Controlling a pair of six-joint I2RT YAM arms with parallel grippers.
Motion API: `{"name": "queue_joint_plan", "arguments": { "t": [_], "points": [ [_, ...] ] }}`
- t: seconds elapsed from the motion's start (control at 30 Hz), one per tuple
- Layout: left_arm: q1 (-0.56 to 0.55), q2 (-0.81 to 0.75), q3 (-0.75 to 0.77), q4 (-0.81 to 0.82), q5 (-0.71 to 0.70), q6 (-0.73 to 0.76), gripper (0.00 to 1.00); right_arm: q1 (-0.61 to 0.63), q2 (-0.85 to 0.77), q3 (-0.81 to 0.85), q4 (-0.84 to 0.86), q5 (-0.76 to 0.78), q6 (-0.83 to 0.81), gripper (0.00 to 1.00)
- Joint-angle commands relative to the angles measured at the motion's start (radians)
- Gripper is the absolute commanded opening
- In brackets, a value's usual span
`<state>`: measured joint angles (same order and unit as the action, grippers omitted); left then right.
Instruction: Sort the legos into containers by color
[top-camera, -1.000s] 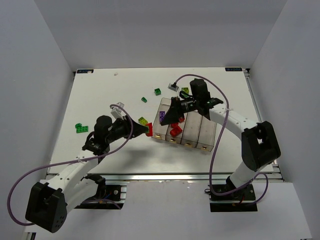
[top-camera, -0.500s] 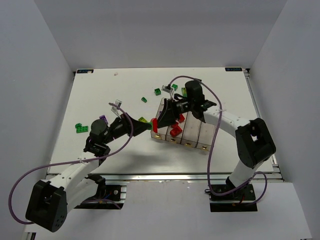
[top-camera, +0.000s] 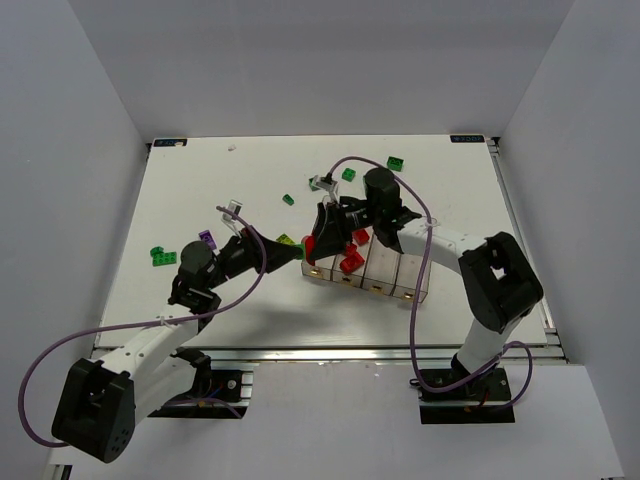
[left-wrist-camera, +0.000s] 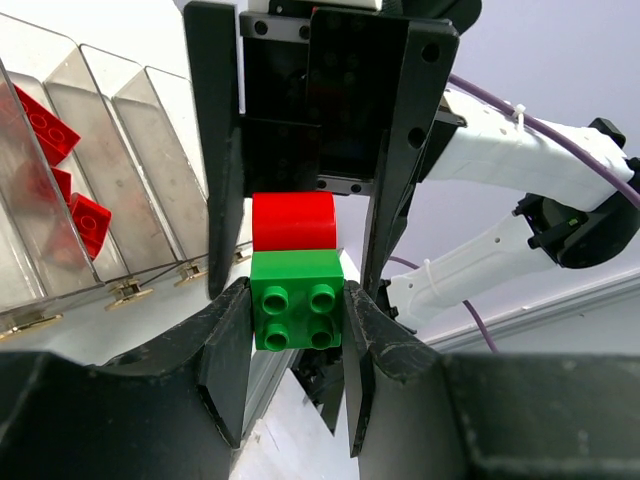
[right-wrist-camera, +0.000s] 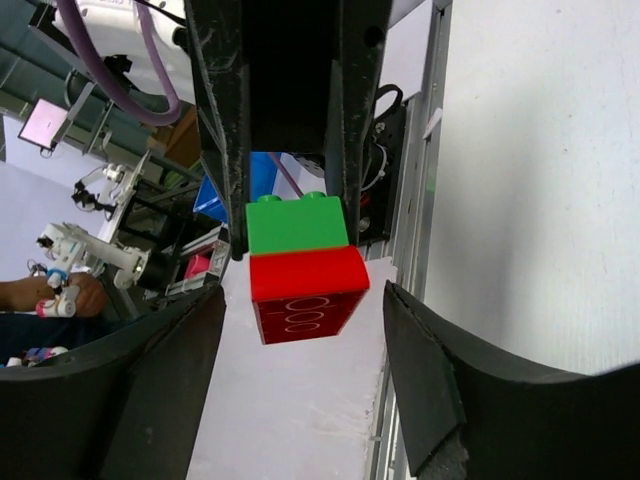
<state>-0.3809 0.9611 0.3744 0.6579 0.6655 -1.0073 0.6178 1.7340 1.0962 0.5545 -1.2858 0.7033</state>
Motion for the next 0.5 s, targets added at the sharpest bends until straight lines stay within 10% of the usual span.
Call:
{"name": "queue_joint_plan", "arguments": {
  "t": [0.0,0.17,0.33,0.47],
  "points": [
    [0.002,-0.009,-0.015,0.043,0.006,-0.008,0.01,0.007,0.01,-0.021,0.186,-0.038,0.099,0.69],
    [0.002,-0.009,-0.019,0.052,0.003,-0.01,0.01,0.007,0.038,-0.076,0.511,-0.072,0.363,0.5],
    [0.002,-0.009,-0.025,0.08,-0.001,-0.019,0.01,0.008,0.154,-0.084,1.233,-0.087,0.842,0.29],
    [0.002,-0.012,-0.028,0.082,-0.001,-0.019,0.02,0.007,0.191,-0.035,1.312,-0.107,0.958,0.16]
  ]
}}
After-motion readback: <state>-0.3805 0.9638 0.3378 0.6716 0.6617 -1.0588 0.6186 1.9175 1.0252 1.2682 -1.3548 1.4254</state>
